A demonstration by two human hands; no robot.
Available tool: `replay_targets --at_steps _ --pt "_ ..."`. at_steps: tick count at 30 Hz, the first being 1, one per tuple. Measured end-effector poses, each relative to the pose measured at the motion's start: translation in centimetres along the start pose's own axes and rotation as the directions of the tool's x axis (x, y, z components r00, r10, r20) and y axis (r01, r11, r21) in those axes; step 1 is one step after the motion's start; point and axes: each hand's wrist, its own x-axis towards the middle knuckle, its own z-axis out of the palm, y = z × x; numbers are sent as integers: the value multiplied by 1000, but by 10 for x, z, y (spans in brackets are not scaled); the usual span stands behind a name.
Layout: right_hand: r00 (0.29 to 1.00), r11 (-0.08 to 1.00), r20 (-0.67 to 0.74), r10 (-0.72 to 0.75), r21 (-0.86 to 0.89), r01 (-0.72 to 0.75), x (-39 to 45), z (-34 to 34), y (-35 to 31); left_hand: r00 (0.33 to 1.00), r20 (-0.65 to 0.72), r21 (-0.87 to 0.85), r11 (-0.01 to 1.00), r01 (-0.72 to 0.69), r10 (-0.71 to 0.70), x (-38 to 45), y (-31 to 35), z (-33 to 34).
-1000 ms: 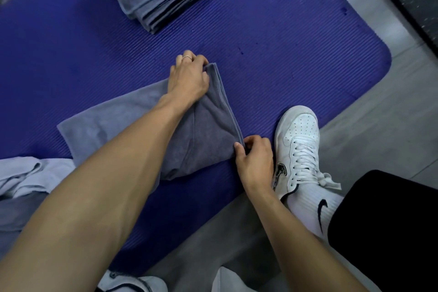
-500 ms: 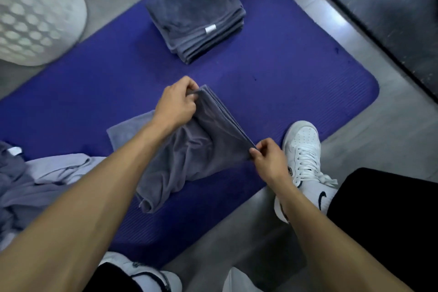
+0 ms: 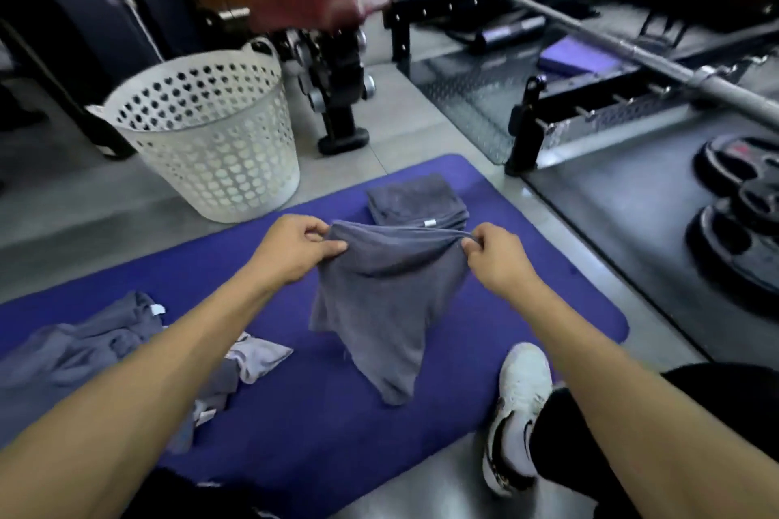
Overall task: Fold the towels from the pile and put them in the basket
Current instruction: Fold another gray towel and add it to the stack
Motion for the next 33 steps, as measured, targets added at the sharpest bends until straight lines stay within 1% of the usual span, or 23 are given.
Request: replay_targets --at_steps 2,3,4,5,7,8,9,10,11,12,13,14,15,16,18,19,20,23,24,26,28,31,33 --pt "991 988 7 -135 -71 135 -2 -22 -32 992 -106 -103 993 50 -61 -12 -1 -20" --pt "977 972 57 -207 -98 212 -5 -30 -48 986 -144 -100 993 67 -81 -18 -3 -27" --pt "959 957 120 -256 -107 269 -8 -37 -61 987 -130 -85 993 84 -95 -23 -4 -33" --pt "948 947 156 -277 -120 296 -9 -43 -70 993 -55 -77 992 99 -104 -31 -2 -37" --pt "962 944 68 -264 -185 272 -4 -55 -76 980 173 -167 978 128 -99 -46 5 -39" --pt "968 949 -25 -251 -203 241 -2 -59 -75 977 194 -222 966 131 -88 -49 7 -38" --pt "965 951 -79 -248 -209 228 -3 -60 -74 987 127 -259 957 126 -96 -48 6 -37" --pt "961 947 -66 -267 -201 250 -7 -58 -74 994 7 -252 962 110 -112 -45 4 -37" --pt "957 943 3 -290 -167 286 -11 -52 -76 988 -101 -206 974 93 -115 -43 1 -37" --pt "946 942 105 -305 -114 316 -17 -45 -78 983 -133 -160 982 103 -125 -43 -3 -39" --pt "933 943 192 -306 -75 324 -22 -40 -81 986 -96 -145 982 124 -139 -44 -6 -40" --pt "929 943 216 -301 -76 323 -22 -37 -81 987 -4 -167 974 155 -158 -46 -8 -41" --pt "940 944 189 -284 -113 309 -18 -36 -80 983 67 -213 960 183 -173 -48 -10 -42" --pt "955 944 126 -267 -164 285 -12 -37 -77 982 72 -256 948 189 -176 -50 -10 -42" --pt "969 940 29 -247 -236 247 -5 -37 -71 980 -105 -289 948 135 -172 -47 -12 -43" --pt "968 939 41 -246 -236 248 -6 -35 -71 970 -180 -238 964 117 -162 -45 -13 -42" --pt "962 939 95 -255 -212 270 -8 -33 -72 971 -180 -193 974 119 -154 -46 -11 -40" --pt "899 938 347 -268 -120 326 -19 -29 -75 983 28 -195 963 185 -183 -50 -12 -34" --pt "895 935 364 -257 -139 325 -19 -30 -73 980 30 -200 960 198 -196 -51 -15 -36" --pt "919 923 311 -243 -216 318 -17 -34 -69 974 -69 -202 959 197 -214 -50 -21 -41" --pt "922 916 310 -233 -249 315 -19 -35 -64 973 -109 -211 962 176 -202 -52 -26 -41" --pt "876 950 441 -196 -136 280 -32 -29 -55 976 -53 -220 956 194 -210 -63 -27 -37" --pt "849 978 503 -163 -31 206 -39 -25 -47 969 45 -207 947 246 -242 -73 -31 -40"
